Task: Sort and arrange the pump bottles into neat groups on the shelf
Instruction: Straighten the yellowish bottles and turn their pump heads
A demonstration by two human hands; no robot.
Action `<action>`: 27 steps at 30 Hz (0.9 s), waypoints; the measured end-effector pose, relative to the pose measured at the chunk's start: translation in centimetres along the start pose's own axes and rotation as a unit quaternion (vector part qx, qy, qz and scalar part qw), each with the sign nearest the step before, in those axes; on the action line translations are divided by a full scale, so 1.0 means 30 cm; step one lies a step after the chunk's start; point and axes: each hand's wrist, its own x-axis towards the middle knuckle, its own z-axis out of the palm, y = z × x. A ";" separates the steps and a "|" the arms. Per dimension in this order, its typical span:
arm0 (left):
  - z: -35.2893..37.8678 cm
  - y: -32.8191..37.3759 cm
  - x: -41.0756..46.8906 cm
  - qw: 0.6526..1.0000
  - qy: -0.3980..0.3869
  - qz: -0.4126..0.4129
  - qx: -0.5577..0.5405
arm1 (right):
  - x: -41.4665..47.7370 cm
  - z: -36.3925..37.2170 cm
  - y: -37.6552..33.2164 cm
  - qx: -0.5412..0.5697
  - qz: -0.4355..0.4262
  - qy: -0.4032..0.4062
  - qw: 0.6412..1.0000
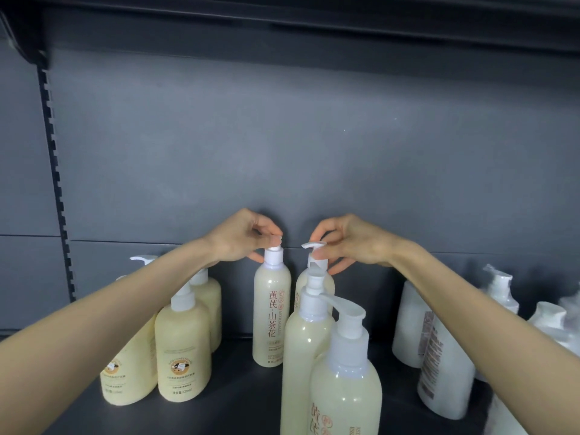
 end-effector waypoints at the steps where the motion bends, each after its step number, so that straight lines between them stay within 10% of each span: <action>1: 0.003 0.000 0.001 1.000 0.005 0.002 0.003 | 0.005 -0.002 0.003 -0.001 -0.004 0.006 1.000; 27: 0.042 -0.028 0.058 0.998 0.048 0.017 0.029 | 0.086 -0.037 0.060 -0.046 -0.008 0.056 0.997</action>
